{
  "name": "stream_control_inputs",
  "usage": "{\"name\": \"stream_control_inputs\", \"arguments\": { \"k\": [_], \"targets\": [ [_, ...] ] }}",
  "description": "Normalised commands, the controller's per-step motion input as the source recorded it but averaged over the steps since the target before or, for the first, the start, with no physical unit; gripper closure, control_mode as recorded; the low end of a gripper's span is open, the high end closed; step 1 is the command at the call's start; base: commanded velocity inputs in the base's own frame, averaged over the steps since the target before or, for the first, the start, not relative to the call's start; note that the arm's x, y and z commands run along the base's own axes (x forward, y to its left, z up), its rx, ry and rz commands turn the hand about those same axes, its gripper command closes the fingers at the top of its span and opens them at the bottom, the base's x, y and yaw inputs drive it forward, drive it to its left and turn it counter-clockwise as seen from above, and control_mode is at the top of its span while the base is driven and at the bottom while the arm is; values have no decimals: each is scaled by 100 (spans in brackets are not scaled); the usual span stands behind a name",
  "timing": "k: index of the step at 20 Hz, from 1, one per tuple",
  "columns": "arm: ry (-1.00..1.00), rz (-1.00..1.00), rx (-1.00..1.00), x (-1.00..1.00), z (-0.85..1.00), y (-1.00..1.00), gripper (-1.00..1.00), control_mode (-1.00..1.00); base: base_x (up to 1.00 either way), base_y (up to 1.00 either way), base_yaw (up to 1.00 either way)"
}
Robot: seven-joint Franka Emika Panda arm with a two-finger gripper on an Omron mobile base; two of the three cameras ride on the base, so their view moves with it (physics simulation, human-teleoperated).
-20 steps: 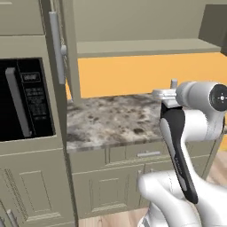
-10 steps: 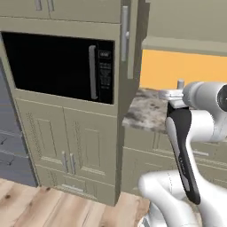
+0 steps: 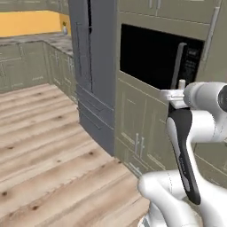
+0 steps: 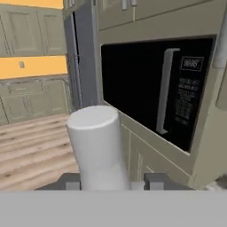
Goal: Get the candle and the liquor from the cabinet and move them to the dining counter.
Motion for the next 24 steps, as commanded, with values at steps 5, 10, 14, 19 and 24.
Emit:
{"name": "stream_control_inputs", "arguments": {
  "k": [5,10,14,19,24],
  "targets": [
    [0,0,0,0,0,0,100,100,-5,0,100],
    [0,0,0,0,0,0,100,100,-3,0,100],
    [0,0,0,0,0,0,100,100,-2,0,100],
    [0,0,0,0,0,0,100,100,1,0,99],
    [0,0,0,0,0,0,100,100,23,0,79]
  ]
}}
